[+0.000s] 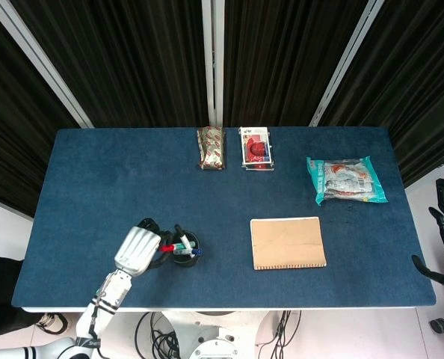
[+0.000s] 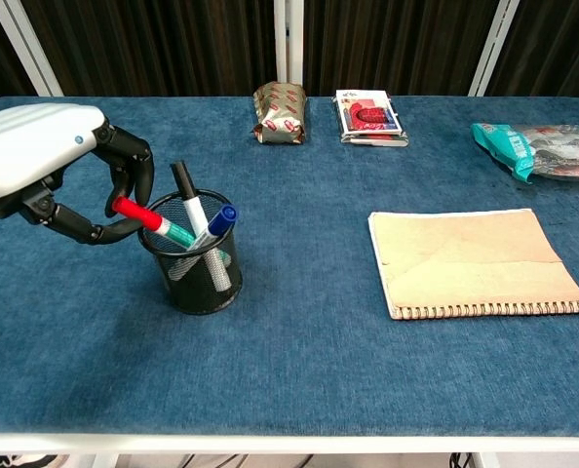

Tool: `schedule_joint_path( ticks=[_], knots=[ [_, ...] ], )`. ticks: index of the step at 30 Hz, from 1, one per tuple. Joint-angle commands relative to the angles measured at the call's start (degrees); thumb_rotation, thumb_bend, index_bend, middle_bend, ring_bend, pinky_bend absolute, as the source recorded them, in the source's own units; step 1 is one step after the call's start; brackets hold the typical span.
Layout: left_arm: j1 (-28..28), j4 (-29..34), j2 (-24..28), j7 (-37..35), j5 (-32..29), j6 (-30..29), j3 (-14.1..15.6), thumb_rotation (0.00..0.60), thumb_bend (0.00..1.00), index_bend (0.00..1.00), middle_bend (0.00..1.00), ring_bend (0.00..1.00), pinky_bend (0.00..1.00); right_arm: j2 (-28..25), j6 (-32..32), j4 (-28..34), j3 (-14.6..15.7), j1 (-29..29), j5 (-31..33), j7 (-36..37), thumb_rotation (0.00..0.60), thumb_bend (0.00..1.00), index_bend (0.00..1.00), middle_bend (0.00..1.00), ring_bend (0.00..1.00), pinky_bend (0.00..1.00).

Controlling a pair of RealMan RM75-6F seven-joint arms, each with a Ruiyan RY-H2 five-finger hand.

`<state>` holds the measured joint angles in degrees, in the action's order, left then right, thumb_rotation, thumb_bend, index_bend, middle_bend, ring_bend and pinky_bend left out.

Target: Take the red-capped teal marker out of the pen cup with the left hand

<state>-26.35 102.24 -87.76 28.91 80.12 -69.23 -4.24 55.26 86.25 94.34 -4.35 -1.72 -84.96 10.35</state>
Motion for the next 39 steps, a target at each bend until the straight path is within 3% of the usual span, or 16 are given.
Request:
schedule_joint_path(
  ticks=[1, 11, 19, 24, 31, 39],
  knots=[
    [0.1, -0.6, -0.3, -0.8, 1.1, -1.0, 0.1, 0.600, 0.33, 0.65, 0.69, 0.48, 0.32, -0.1, 0.0, -0.1, 0.0, 0.0, 0.1, 0.2, 0.600, 0.18, 0.00, 0.00, 0.00, 0.00],
    [1.4, 5.0, 3.8, -3.5, 4.8, -4.1, 1.0, 0.600, 0.35, 0.70, 0.74, 0.51, 0.32, -0.3, 0.3, 0.0, -0.2, 0.2, 0.1, 0.3, 0.600, 0.18, 0.00, 0.00, 0.00, 0.00],
    [4.3, 13.7, 11.8, -7.1, 10.0, -9.3, 2.0, 0.600, 0.35, 0.71, 0.75, 0.51, 0.32, -0.3, 1.0, 0.4, -0.1, 0.5, -0.3, 0.0, 0.600, 0.18, 0.00, 0.00, 0.00, 0.00],
    [6.3, 15.7, 16.3, -12.8, 11.6, -13.7, 0.6, 0.600, 0.35, 0.71, 0.75, 0.51, 0.32, -0.3, 1.1, 0.8, 0.0, 0.5, -0.5, -0.6, 0.600, 0.18, 0.00, 0.00, 0.00, 0.00],
    [7.2, 8.6, 17.3, -23.7, 6.1, -15.5, -3.2, 0.600, 0.35, 0.71, 0.75, 0.51, 0.33, -0.1, 0.5, 1.4, -0.1, 0.2, -0.1, -1.8, 0.600, 0.18, 0.00, 0.00, 0.00, 0.00],
    [3.5, -8.2, 10.4, -30.7, -4.4, -4.4, -4.8, 0.600, 0.35, 0.72, 0.75, 0.51, 0.33, 0.3, -0.3, 2.2, 0.0, -0.2, 0.0, -3.7, 0.600, 0.18, 0.00, 0.00, 0.00, 0.00]
  ],
)
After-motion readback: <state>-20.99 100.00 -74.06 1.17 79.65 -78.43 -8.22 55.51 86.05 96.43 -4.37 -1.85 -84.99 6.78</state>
